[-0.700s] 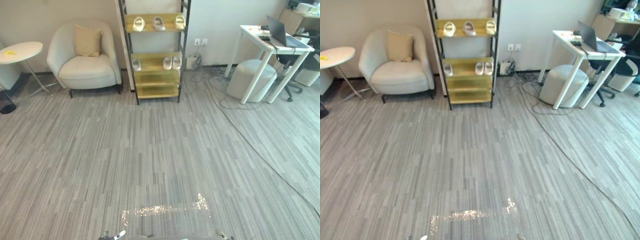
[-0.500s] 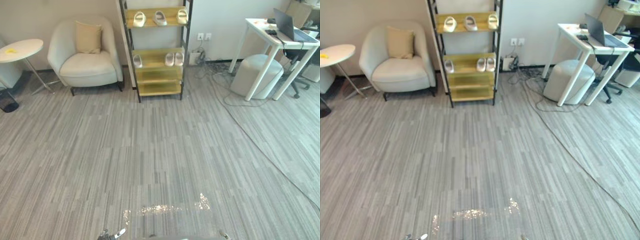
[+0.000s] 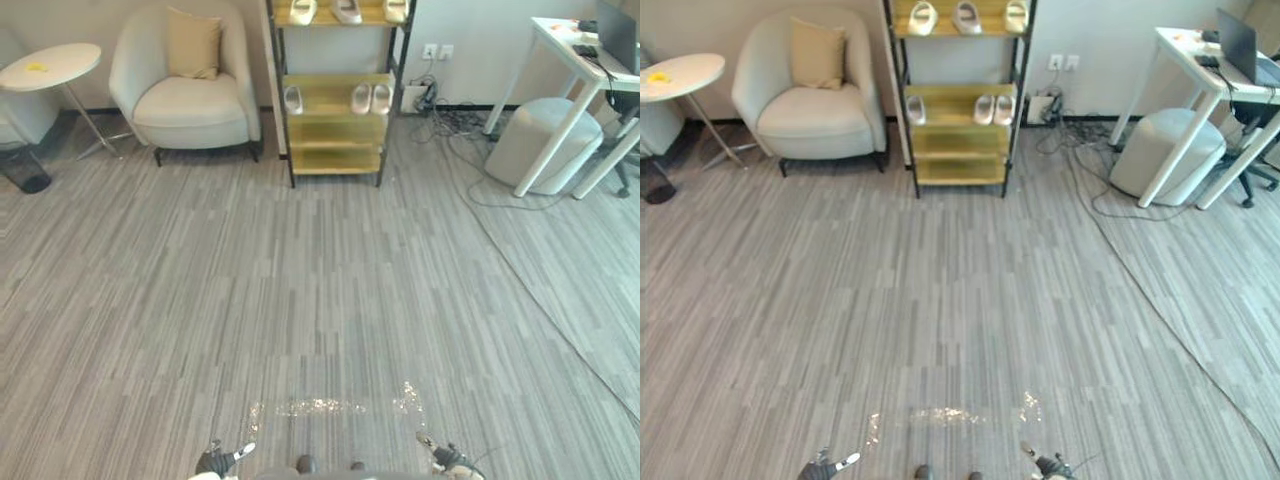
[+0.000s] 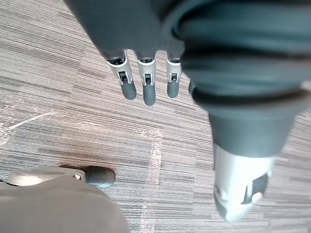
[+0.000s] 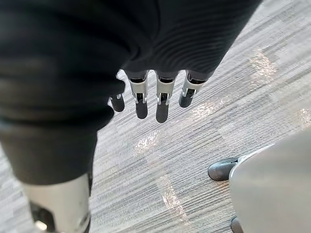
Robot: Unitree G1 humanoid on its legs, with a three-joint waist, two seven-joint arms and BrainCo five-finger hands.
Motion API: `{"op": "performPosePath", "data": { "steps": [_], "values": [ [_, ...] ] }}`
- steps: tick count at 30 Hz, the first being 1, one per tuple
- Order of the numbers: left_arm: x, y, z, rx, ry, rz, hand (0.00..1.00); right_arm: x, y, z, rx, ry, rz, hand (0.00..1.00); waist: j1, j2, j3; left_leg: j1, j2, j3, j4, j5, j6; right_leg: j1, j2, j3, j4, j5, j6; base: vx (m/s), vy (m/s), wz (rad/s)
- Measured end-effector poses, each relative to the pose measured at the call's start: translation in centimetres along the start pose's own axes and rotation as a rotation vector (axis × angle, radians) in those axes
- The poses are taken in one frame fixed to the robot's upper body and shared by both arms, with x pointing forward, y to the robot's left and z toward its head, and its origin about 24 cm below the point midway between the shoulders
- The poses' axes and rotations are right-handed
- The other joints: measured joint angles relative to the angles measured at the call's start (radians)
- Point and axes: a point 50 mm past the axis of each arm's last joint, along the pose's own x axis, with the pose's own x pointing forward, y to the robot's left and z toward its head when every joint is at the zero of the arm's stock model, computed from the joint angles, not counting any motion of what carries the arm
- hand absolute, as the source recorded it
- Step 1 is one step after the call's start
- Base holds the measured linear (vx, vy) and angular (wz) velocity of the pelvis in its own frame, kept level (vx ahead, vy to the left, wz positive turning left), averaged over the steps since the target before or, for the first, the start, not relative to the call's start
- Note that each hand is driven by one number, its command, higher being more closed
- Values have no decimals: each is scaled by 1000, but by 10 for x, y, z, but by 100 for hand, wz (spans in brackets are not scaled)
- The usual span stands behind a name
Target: Organize the slippers on the shoe rack
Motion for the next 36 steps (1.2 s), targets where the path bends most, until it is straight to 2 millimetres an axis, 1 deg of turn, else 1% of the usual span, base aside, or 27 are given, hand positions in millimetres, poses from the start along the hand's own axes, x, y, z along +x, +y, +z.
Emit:
{"op": "performPosePath", "data": {
  "steps": [7, 10, 11, 12, 13, 15, 16, 17, 18, 19, 20, 21, 22, 23, 24, 25, 26, 27, 28, 29, 30, 31, 32, 33, 34, 35, 36],
  "values": [
    [0, 0, 3, 0, -9, -1, 0, 0, 1, 3, -11, -7, 6, 0, 0, 0, 17, 1, 0, -9, -5, 0, -1, -2, -2, -8, 6, -9, 5, 6, 0, 3],
    [1, 0, 6, -2, -21, 1, 0, 0, 3, 4, -11, -10, 9, 0, 1, -4, 26, 2, 2, -12, 0, -10, -14, -21, -4, -15, 61, -48, 3, 28, -13, 7],
    [1, 1, 7, -2, -24, 4, 0, 0, 4, 5, -11, -13, 13, 0, 1, -8, 28, -6, 2, -11, 22, -25, -30, -36, -10, -17, 95, -70, 2, 47, -18, 5],
    [1, 1, 9, -3, -33, 5, 0, 0, 7, 7, -21, -20, 22, 0, 1, -12, 36, -20, 2, -7, 70, -53, -35, -45, -13, -18, 133, -94, 1, 54, -26, 1],
    [1, 1, 13, -12, -48, 7, 0, 0, 9, 7, -26, -25, 30, 0, 2, -17, 43, -47, 5, 0, 142, -95, -37, -56, -15, -16, 163, -117, -1, 57, -49, -6],
    [1, 3, 18, -49, -71, 18, 0, -1, 13, 13, -27, -51, 40, 0, 9, -20, 60, -136, 25, 23, 383, -182, -54, -49, -10, -17, 204, -156, -19, 42, -65, -13],
    [2, 3, 24, -72, -92, 23, 0, -1, 15, 14, -23, -62, 45, 0, 11, -21, 71, -214, 39, 30, 574, -194, -56, -37, -6, -16, 210, -167, -34, 87, -74, -22],
    [1, -1, 31, -96, -119, 19, 0, -2, 16, 20, -22, -88, 46, 0, 21, -7, 91, -320, 79, 53, 821, -183, -56, 2, 13, -4, 209, -183, -61, 112, -64, -27],
    [1, -2, 31, -103, -121, 18, 0, -2, 14, 20, -23, -92, 38, 0, 26, -5, 96, -355, 103, 57, 906, -191, -50, 19, 24, 4, 210, -193, -74, 162, -19, -31],
    [0, -1, 29, -104, -119, 22, 0, -2, 13, 18, -25, -85, 28, 0, 29, -2, 96, -394, 127, 58, 972, -211, -55, 40, 28, 13, 211, -210, -77, 175, 3, -26],
    [0, 0, 29, -106, -122, 25, 0, -2, 15, 18, -32, -82, 29, 0, 30, -5, 95, -423, 138, 59, 983, -223, -70, 56, 27, 25, 211, -224, -77, 260, 22, -31],
    [0, 0, 30, -108, -127, 25, 0, -2, 16, 19, -46, -89, 33, 0, 37, -5, 95, -457, 142, 60, 960, -227, -76, 68, 21, 43, 210, -240, -73, 253, 34, -38],
    [0, -1, 31, -111, -132, 23, 0, -2, 17, 21, -49, -92, 35, 0, 48, -5, 94, -486, 140, 67, 905, -231, -85, 72, 11, 59, 209, -255, -72, 338, 86, -42],
    [-1, -1, 32, -117, -137, 23, 0, -2, 18, 23, -48, -96, 38, 0, 59, -9, 93, -512, 124, 75, 821, -228, -86, 77, -5, 71, 208, -262, -61, 430, 129, -37],
    [-1, -1, 32, -126, -137, 28, 0, -2, 20, 25, -43, -99, 41, 0, 69, -14, 91, -525, 93, 73, 699, -196, -83, 89, -26, 84, 199, -265, -53, 580, 186, -42],
    [-1, -1, 29, -123, -129, 31, 0, -1, 22, 26, -36, -97, 42, 0, 83, -19, 82, -520, 62, 64, 508, -109, -74, 104, -48, 106, 175, -273, -40, 538, 179, -48],
    [-1, -3, 25, -118, -113, 29, 0, -1, 22, 24, -38, -91, 43, 0, 95, -14, 75, -510, 55, 57, 452, -20, -51, 111, -51, 130, 170, -277, -33, 569, 219, -56],
    [0, 2, 22, -116, -97, 47, 0, -2, 30, 25, -37, -89, 61, 0, 105, -34, 69, -495, 37, 82, 460, -24, -20, 119, -72, 162, 179, -276, -32, 593, 230, -47],
    [0, 4, 24, -121, -102, 55, 0, -4, 39, 24, -45, -99, 89, 0, 110, -50, 57, -491, 32, 102, 484, -65, 5, 98, -93, 171, 229, -252, 1, 609, 243, -30],
    [0, 5, 24, -122, -103, 59, 0, -5, 43, 23, -53, -100, 99, 0, 111, -55, 55, -474, 28, 110, 502, -94, 13, 97, -97, 175, 279, -243, 21, 617, 240, -20],
    [1, 6, 25, -117, -104, 61, 0, -6, 45, 21, -73, -95, 109, 0, 114, -63, 52, -434, 20, 121, 516, -133, 27, 73, -104, 176, 397, -226, 56, 605, 243, -20],
    [1, 5, 26, -102, -109, 55, 0, -6, 46, 21, -85, -101, 117, 0, 118, -65, 51, -382, 10, 123, 510, -162, 41, 12, -107, 174, 580, -172, 141, 672, 267, -24],
    [2, 4, 31, -84, -120, 47, 0, -7, 46, 22, -91, -107, 121, 0, 115, -63, 52, -327, 4, 119, 493, -193, 43, -54, -106, 175, 763, -105, 211, 605, 227, -14],
    [3, 2, 35, -77, -124, 38, 0, -7, 43, 18, -90, -102, 118, 0, 111, -61, 54, -251, -5, 111, 479, -228, 42, -153, -106, 156, 996, -99, 226, 462, 159, 0],
    [4, -1, 40, -77, -136, 31, 0, -7, 41, 16, -85, -96, 113, 0, 108, -60, 54, -214, -8, 105, 465, -239, 41, -196, -107, 136, 1067, -112, 208, 430, 105, 20],
    [5, -6, 49, -76, -156, 18, 0, -8, 39, 21, -81, -128, 110, 0, 95, -54, 56, -144, -8, 87, 430, -251, 43, -270, -114, 75, 1121, -138, 170, 420, 58, 32],
    [5, -9, 52, -80, -163, 11, 0, -8, 39, 24, -78, -144, 110, 0, 82, -48, 60, -106, -7, 71, 406, -254, 43, -305, -122, 34, 1114, -156, 150, 418, 32, 53]
  ]
}}
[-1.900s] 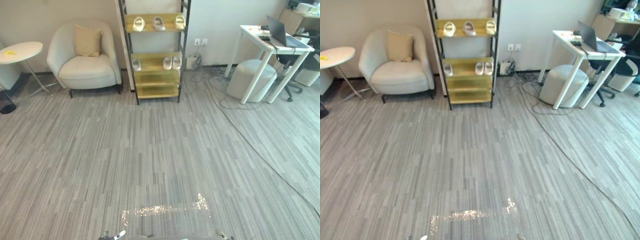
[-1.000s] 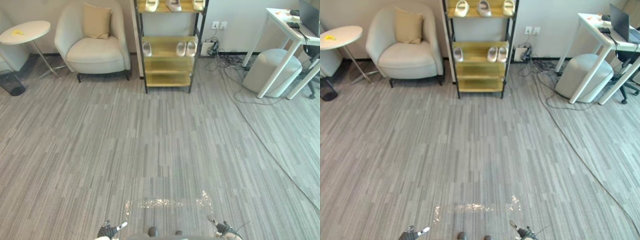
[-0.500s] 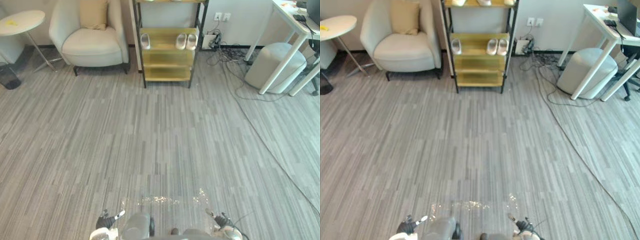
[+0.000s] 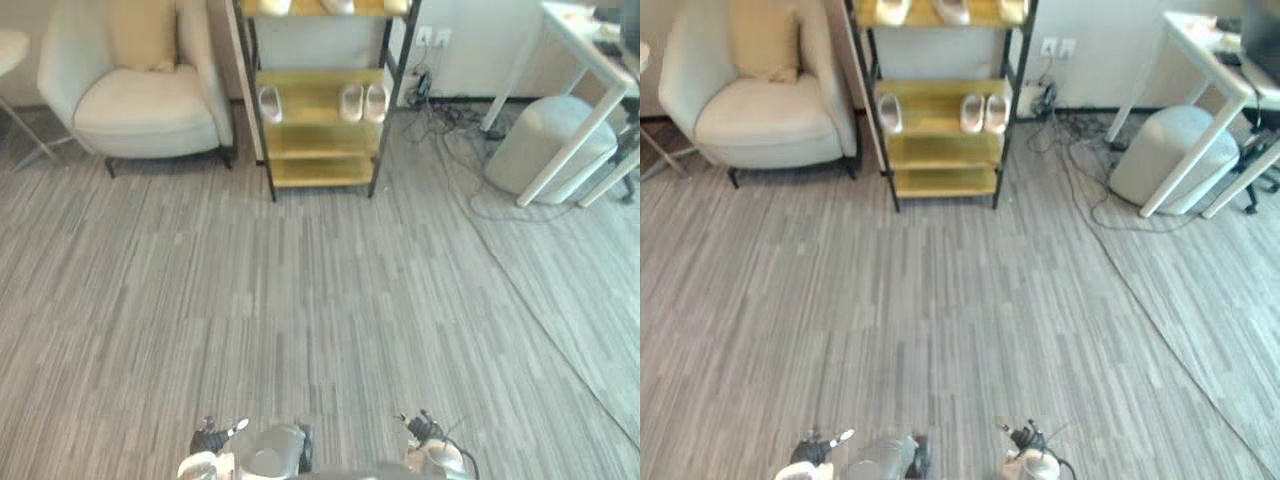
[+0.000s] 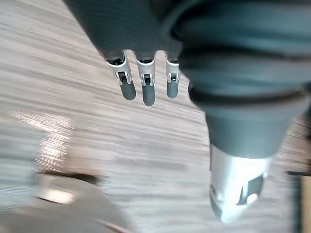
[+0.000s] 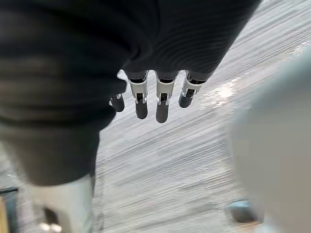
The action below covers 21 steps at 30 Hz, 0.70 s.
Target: Organize the slippers on the shoe rack
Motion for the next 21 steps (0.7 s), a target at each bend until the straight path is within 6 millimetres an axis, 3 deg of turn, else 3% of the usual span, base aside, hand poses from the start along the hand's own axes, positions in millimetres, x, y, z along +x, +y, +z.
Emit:
{"op": "performPosePath", "data": {
  "steps": [2, 4, 7, 8, 9, 11, 12, 13, 15, 16, 18, 19, 20, 21],
  "values": [
    [1, -16, 7, -20, -16, -35, 0, 1, 1, 5, -14, -22, 2, 0, -22, -2, 4, 103, 17, -37, -60, -10, -2, -74, -7, -88, -139, -39, -43, 435, -30, 53],
    [0, -32, 11, -42, -20, -73, 0, 1, -2, 6, -1, -21, -12, 0, -30, 2, 1, 189, 39, -59, -124, -17, -14, -97, 4, -125, -402, -22, -68, 446, -64, 38],
    [-3, -47, 9, -63, -7, -105, 0, 4, -2, 10, -9, -22, -12, 0, -47, 2, 2, 258, 59, -124, -160, -66, -45, -123, 34, -74, -708, 110, -104, 497, -148, 59],
    [-3, -46, 6, -69, 1, -100, 0, 4, -3, 9, -13, -15, -13, 0, -58, 5, 0, 279, 69, -151, -160, -83, -54, -115, 41, -71, -710, 181, -116, 665, -262, 70],
    [-4, -47, 2, -78, 17, -98, 0, 6, -3, 13, -18, -19, -11, 0, -65, 22, -13, 288, 98, -183, -143, -90, -58, -112, 55, -86, -677, 184, -135, 586, -248, 59],
    [-5, -47, -1, -93, 30, -91, 0, 7, -7, 16, -31, -23, -19, 0, -64, 70, -20, 208, 129, -211, 57, -85, -66, -74, 86, -135, -680, 128, -158, 647, -276, 39],
    [-5, -48, 1, -110, 29, -87, 0, 8, -9, 21, -35, -41, -22, 0, -66, 98, -5, 112, 140, -216, 297, -36, -129, -26, 106, -145, -702, 106, -168, 568, -219, 20],
    [-4, -48, 2, -114, 25, -86, 0, 9, -11, 23, -42, -44, -25, 0, -57, 119, 7, 14, 154, -214, 524, 71, -161, 39, 128, -147, -739, 95, -183, 545, -167, 7],
    [-4, -43, 0, -108, 23, -74, 0, 8, -6, 18, -32, -25, -18, 0, -42, 121, 23, -96, 191, -175, 741, 64, -154, 183, 157, -136, -815, 81, -204, 573, -128, -16],
    [-4, -42, 4, -101, 6, -75, 0, 7, -1, 14, -30, -13, -8, 0, -34, 105, 31, -142, 190, -151, 756, 49, -155, 245, 154, -131, -850, 81, -206, 522, -133, -20],
    [-3, -37, 11, -91, -30, -71, 0, 5, 6, 12, -36, -7, 7, 0, -11, 79, 23, -246, 188, -93, 690, 19, -139, 320, 144, -111, -931, 53, -200, 344, -93, -22],
    [-4, -41, 13, -101, -42, -81, 0, 5, 9, 12, -23, -7, 12, 0, -9, 83, 26, -295, 187, -74, 569, 5, -125, 349, 143, -108, -957, 48, -190, 420, 29, -12],
    [-3, -38, 15, -98, -48, -73, 0, 5, 10, 10, -18, 3, 9, 0, -9, 83, 27, -329, 168, -48, 339, 17, -117, 395, 135, -104, -983, 34, -177, 509, 50, -4],
    [-3, -37, 14, -98, -47, -73, 0, 5, 10, 10, -17, 4, 9, 0, -8, 82, 27, -329, 163, -46, 285, 26, -118, 401, 133, -103, -988, 30, -173, 458, 93, -1]
  ]
}}
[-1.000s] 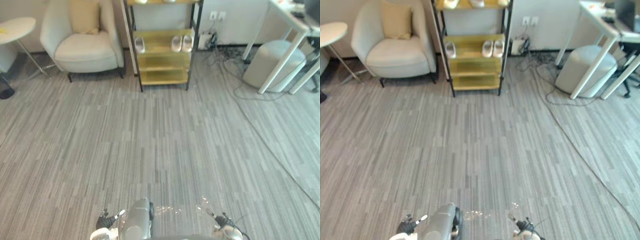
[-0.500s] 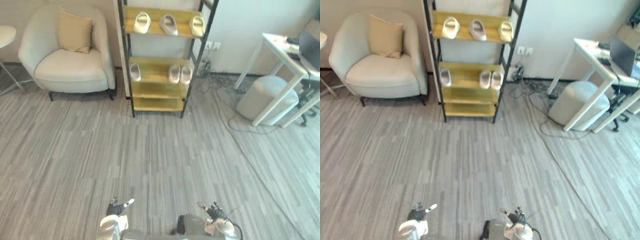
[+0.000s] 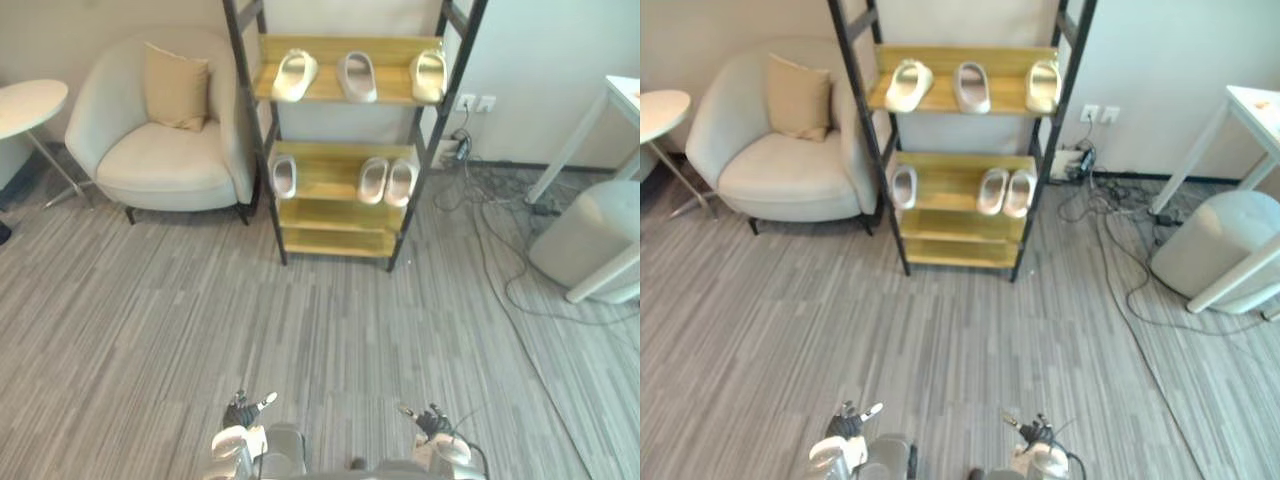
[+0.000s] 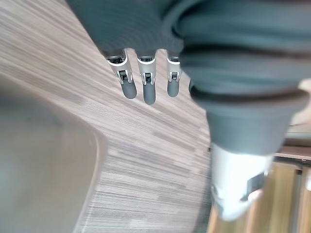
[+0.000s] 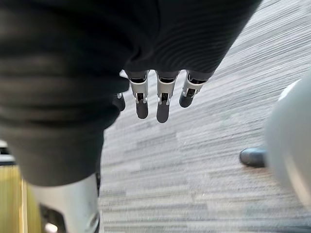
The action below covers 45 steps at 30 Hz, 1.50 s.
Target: Organize the slippers on the shoe rack
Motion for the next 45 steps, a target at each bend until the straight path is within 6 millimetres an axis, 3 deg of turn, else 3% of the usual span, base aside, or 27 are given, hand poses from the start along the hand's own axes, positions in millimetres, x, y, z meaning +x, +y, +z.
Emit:
{"op": "performPosePath", "data": {
  "steps": [1, 2, 3, 4, 5, 7, 8, 9, 12, 14, 17, 20, 21, 22, 23, 24, 25, 26, 28, 29, 32, 33, 34, 35, 37, 40, 45],
  "values": [
    [-1, 0, -2, -1, 4, 2, 0, 0, 0, 0, 7, 1, 1, 0, 2, -2, -1, 7, -14, 17, -150, 47, 1, 19, -8, 6, -15, -15, 13, 460, 177, -27],
    [-2, 3, -6, 10, 17, 5, 0, 0, 1, -1, 11, 5, 2, 0, 14, -5, -3, 21, -26, 21, -270, 170, 25, 54, -14, 33, -24, -53, 37, 475, 210, -34],
    [-2, 5, -6, -3, 16, 10, 0, 0, 1, -2, 10, 8, 2, 0, 18, -12, -5, 28, -31, 24, -272, 203, 31, 61, -20, 41, -23, -62, 42, 492, 224, -41],
    [-2, 10, -7, 4, 17, 21, 0, -1, 4, -5, 7, 19, 10, 0, 28, -38, -21, 31, -52, 47, -262, 211, 55, 72, -45, 59, -16, -82, 56, 440, 159, -23],
    [-1, 15, -5, 17, 12, 28, 0, -3, 6, -13, 6, 42, 16, 0, 31, -73, -39, 34, -74, 62, -261, 182, 67, 50, -72, 71, 27, -86, 60, 548, 167, -26],
    [0, 18, -3, 27, 10, 35, 0, -5, 9, -17, -1, 53, 28, 0, 39, -95, -40, 82, -94, 77, -261, 136, 81, -30, -99, 102, 260, -85, 73, 664, 237, -13],
    [1, 19, -4, 46, 24, 32, 0, -7, 6, -23, -3, 65, 25, 0, 32, -102, -38, 141, -115, 73, -262, 93, 94, -128, -128, 116, 535, -42, 160, 576, 230, 3],
    [2, 19, -4, 52, 27, 30, 0, -7, 5, -23, -2, 62, 23, 0, 32, -103, -36, 165, -121, 73, -261, 80, 97, -164, -134, 121, 626, -33, 174, 481, 166, 10],
    [2, 17, -6, 55, 36, 25, 0, -6, 1, -16, 25, 26, 15, 0, 11, -89, -28, 314, -129, 61, -288, 9, 109, -300, -137, 82, 874, -45, 158, 403, 93, 18],
    [2, 15, -5, 63, 35, 18, 0, -5, 1, -11, 32, 2, 14, 0, -9, -91, -26, 401, -128, 29, -328, -12, 116, -382, -136, 8, 830, -72, 123, 446, 21, 50],
    [2, 9, -6, 70, 44, 2, 0, -3, -8, -9, 76, -1, -16, 0, -20, -91, -24, 523, -121, -15, -424, -29, 98, -438, -115, -68, 519, -62, 79, 533, -44, 52],
    [1, 9, -8, 68, 50, -2, 0, -3, -13, -10, 74, 10, -30, 0, -24, -94, -26, 597, -114, -62, -456, -66, 43, -444, -69, -46, 246, 147, 15, 566, -116, 55],
    [0, 5, -12, 57, 65, -9, 0, -2, -15, -9, 58, 8, -33, 0, -30, -74, -31, 612, -91, -88, -452, -76, 40, -435, -54, -50, 260, 161, -5, 582, -172, 51],
    [-2, 2, -18, 57, 83, -18, 0, -1, -19, -8, 36, 8, -41, 0, -28, -46, -49, 595, -65, -104, -418, -74, 36, -422, -41, -70, 255, 129, -19, 696, -216, 44],
    [-2, -5, -18, 48, 82, -31, 0, 0, -23, -2, 27, -8, -48, 0, -30, -17, -36, 567, -54, -110, -322, -75, 36, -394, -23, -89, 248, 98, -26, 556, -180, 37],
    [-1, -6, -16, 33, 79, -29, 0, 1, -24, -1, 23, -13, -48, 0, -36, -7, -32, 527, -50, -116, -227, -73, 33, -373, -19, -97, 232, 86, -27, 430, -154, 28],
    [-1, -5, -16, 25, 81, -24, 0, 1, -24, 1, 16, -18, -47, 0, -41, 4, -26, 474, -46, -120, -93, -56, 7, -343, -11, -101, 209, 81, -31, 463, -137, 19],
    [-1, -4, -15, 26, 80, -23, 0, 2, -24, 2, 11, -17, -47, 0, -36, 4, -13, 371, -18, -111, 155, -34, -36, -265, 9, -97, 156, 75, -38, 532, -125, 3],
    [0, -3, -11, 32, 63, -23, 0, 1, -19, -1, 3, -5, -34, 0, -29, 7, -2, 293, 30, -59, 306, -58, -35, -156, 26, -84, 101, 69, -48, 451, -95, -21],
    [0, -2, -7, 39, 46, -23, 0, 1, -17, -4, -1, 7, -28, 0, -21, -9, 5, 254, 48, -34, 296, -77, -35, -110, 26, -68, 80, 69, -49, 277, -59, -37],
    [1, -4, -3, 43, 26, -30, 0, 0, -11, -5, 3, 11, -17, 0, -4, -11, 5, 180, 40, -46, 98, -92, -27, -62, 12, -18, 52, 58, -30, 282, 38, -61],
    [1, -3, -3, 52, 28, -31, 0, 0, -10, -6, 5, 15, -14, 0, -4, -5, 1, 169, 23, -83, -63, -60, -31, -53, 10, 3, 46, 36, -3, 296, 172, -68],
    [0, -7, -6, 63, 38, -42, 0, 0, -12, -5, 3, 9, -19, 0, -5, 16, -7, 161, 24, -130, -170, 55, -47, -52, 23, 21, 47, 24, 13, 303, 204, -62],
    [0, -6, -6, 73, 39, -44, 0, 0, -12, -6, 3, 14, -18, 0, -4, 9, -10, 179, 9, -129, -169, 52, -49, -44, 13, 41, 50, 18, 24, 239, 178, -37],
    [2, 3, -3, 90, 34, -25, 0, -3, -5, -12, 15, 28, -7, 0, -9, -47, -22, 216, -23, -109, -214, 54, -36, -37, -31, 50, 54, 4, 46, 215, 136, -10],
    [3, 8, -3, 114, 37, -18, 0, -5, -1, -19, 16, 49, 0, 0, -7, -78, -38, 247, -48, -80, -247, 58, -19, -30, -62, 59, 66, 6, 53, 144, 109, -1],
    [1, 11, -13, 130, 72, -12, 0, -6, -3, -22, 15, 55, -4, 0, -8, -69, -59, 321, -68, -33, -344, 78, 10, -26, -91, 104, 63, 21, 76, 68, 76, -24]
  ]
}}
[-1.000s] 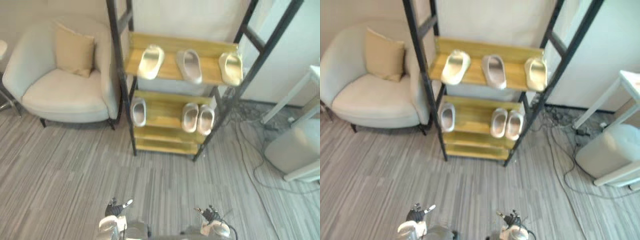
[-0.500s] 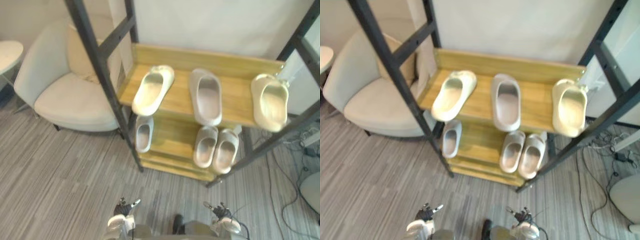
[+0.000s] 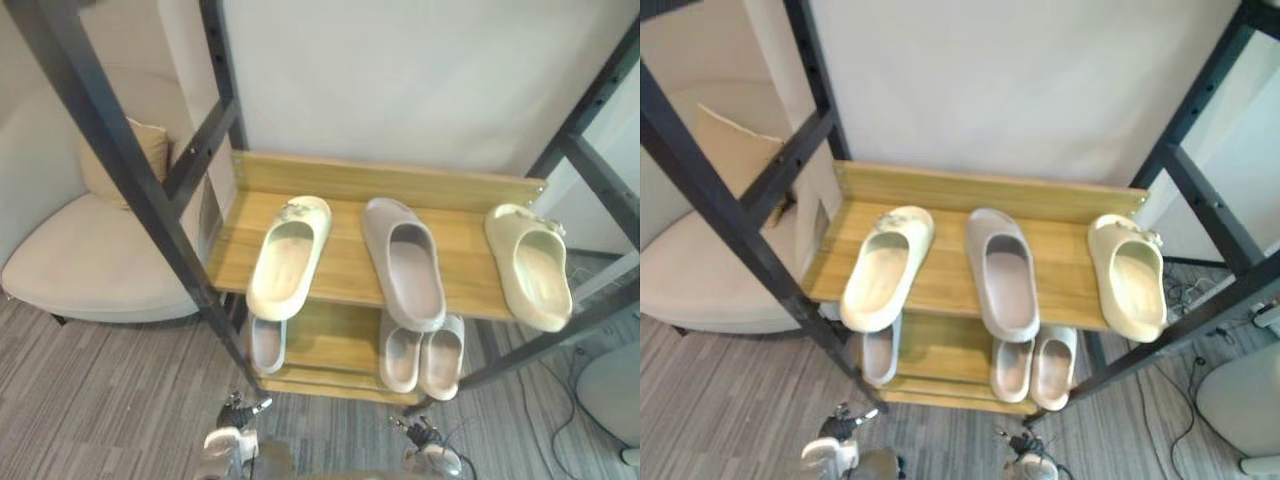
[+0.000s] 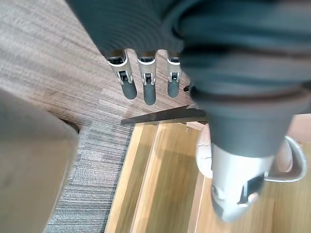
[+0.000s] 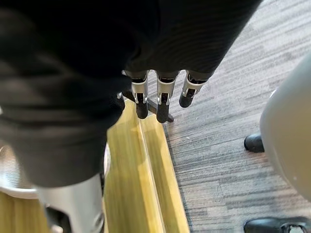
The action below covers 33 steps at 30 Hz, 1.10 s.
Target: Organize the slippers on the shoe rack
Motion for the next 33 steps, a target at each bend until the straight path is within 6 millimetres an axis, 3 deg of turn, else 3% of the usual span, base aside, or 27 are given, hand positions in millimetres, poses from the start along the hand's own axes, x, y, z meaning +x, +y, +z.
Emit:
{"op": "performPosePath", "data": {
  "steps": [7, 12, 17, 22, 27, 33],
  "values": [
    [-2, 0, -9, 23, 30, -5, 0, 0, -5, -2, 0, 0, -20, 0, -6, 8, -17, 69, 3, 23, -150, 86, 3, -1, -1, 29, -46, 58, 5, -35, 11, -14],
    [-4, 5, -16, 36, 46, 9, 0, -1, -6, 0, -52, -27, -21, 0, -10, 1, -20, 117, -18, 54, -282, 161, 4, -8, -20, 65, -89, 52, 18, -132, -11, -22],
    [-7, 3, -23, 72, 58, -2, 0, -13, -19, 26, -96, -208, -32, 0, -45, 13, -22, 153, -27, 56, -393, 222, 0, -39, -21, 85, -81, 36, 30, -143, -8, -7],
    [-9, 6, -23, 87, 38, -3, 0, -50, -27, 75, -62, -516, -41, 0, -52, 13, -35, 140, -25, 80, -393, 221, 0, -62, -10, 130, -84, 36, 30, -29, 4, -18],
    [-11, 8, -24, 96, 26, -2, 0, -87, -35, 101, -72, -716, -43, 0, -58, 4, -44, 139, -25, 106, -386, 207, 3, -74, -7, 162, -83, 47, 46, 70, 1, -18],
    [-12, 6, -25, 140, 14, -22, 0, -131, -35, 137, -76, -991, -32, 0, -87, 9, -52, 84, -15, 129, -239, 124, 15, -71, -10, 182, -86, 58, 36, 107, 2, -18]
  ]
}}
